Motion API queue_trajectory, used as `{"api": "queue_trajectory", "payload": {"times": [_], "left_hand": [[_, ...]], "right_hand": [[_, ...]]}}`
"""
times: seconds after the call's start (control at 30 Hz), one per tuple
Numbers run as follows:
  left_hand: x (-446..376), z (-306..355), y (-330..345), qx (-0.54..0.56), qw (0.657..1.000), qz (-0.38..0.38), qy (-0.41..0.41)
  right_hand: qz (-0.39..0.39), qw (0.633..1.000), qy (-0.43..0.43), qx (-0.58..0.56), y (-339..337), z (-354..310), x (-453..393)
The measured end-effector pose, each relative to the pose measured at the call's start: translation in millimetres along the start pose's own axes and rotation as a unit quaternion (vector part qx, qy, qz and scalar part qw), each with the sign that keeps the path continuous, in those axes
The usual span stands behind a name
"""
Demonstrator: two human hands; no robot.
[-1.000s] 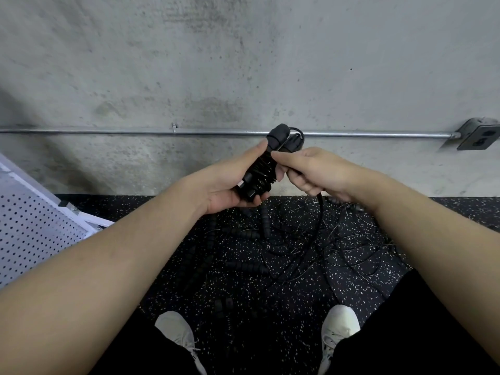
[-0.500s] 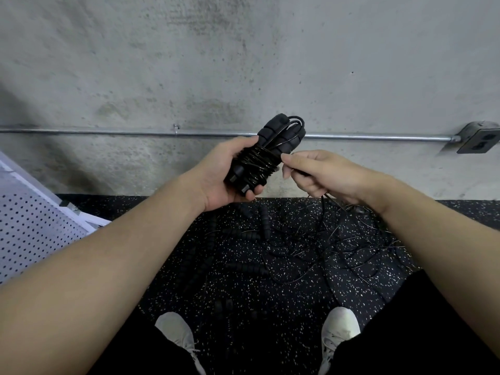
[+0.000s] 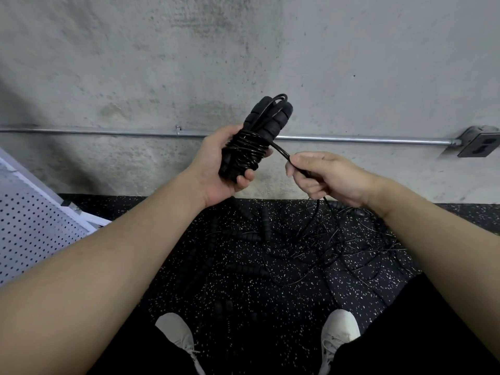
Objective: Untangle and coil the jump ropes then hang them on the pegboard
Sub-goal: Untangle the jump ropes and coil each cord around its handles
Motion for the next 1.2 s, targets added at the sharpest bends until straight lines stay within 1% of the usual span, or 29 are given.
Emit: {"api": "queue_trajectory", "payload": {"times": [0.07,0.17,0.27,0.4,0.47,0.57,0.63,0.67,0.8,0.9,0.93,1.0,1.03,1.13,1.2], "left_hand": [[2.1,3.7,-1.7,0.002,1.000,-0.031,0.005],[5.2,5.7,-3.1,-0.042,0.997,-0.066,0.007],[7.9,3.1,-2.0,-0.141,0.986,-0.089,-0.004],[13.0,-0.5,2.1,-0.308,0.945,-0.108,-0.022],[12.8,-4.2,4.0,-0.385,0.917,-0.100,-0.033],[7.6,-16.8,9.5,-0.505,0.857,-0.093,-0.042],[4.7,-26.7,12.7,-0.563,0.820,-0.087,-0.052],[3.5,-30.5,13.2,-0.583,0.806,-0.080,-0.061],[-1.8,-38.9,12.2,-0.626,0.774,-0.056,-0.081],[-5.1,-43.4,12.9,-0.666,0.743,-0.039,-0.048],[-6.8,-43.6,12.3,-0.672,0.739,-0.026,-0.034],[-10.1,-43.1,10.7,-0.665,0.747,0.000,-0.009],[-11.2,-42.1,10.0,-0.669,0.743,0.015,0.007],[-16.5,-38.4,5.6,-0.705,0.703,0.074,0.062],[-19.8,-37.8,2.6,-0.714,0.688,0.099,0.083]], "right_hand": [[0.002,1.000,0.015,0.014,-3.0,0.6,1.9],[0.018,0.993,0.064,0.094,-8.3,0.9,4.4],[0.050,0.980,0.098,0.163,-12.5,5.6,3.0],[0.075,0.974,0.122,0.176,-16.6,17.2,-2.2],[0.074,0.973,0.130,0.178,-16.2,19.6,-3.7],[0.049,0.969,0.145,0.193,-6.8,15.9,-3.0],[0.045,0.968,0.151,0.193,-0.6,14.4,-4.1],[0.048,0.969,0.151,0.191,0.4,14.6,-5.4],[0.052,0.976,0.131,0.164,4.6,9.8,-10.0],[0.044,0.980,0.096,0.169,11.9,6.5,-10.4],[0.049,0.982,0.085,0.159,13.4,6.3,-10.5],[0.062,0.987,0.063,0.133,14.3,5.8,-11.4],[0.069,0.988,0.056,0.124,14.2,5.3,-11.9],[0.101,0.985,0.074,0.117,10.9,7.3,-13.6],[0.103,0.978,0.119,0.140,8.7,9.9,-12.1]]}}
Point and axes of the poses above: each hand's wrist, its own x-axis away from the middle knuckle, its own y-axis out of the palm, z = x × y, the point moved 3 cm from there along -x, towards the middle knuckle, and after that the axes turned 4 degrees about -y, right-handed, at the moved point
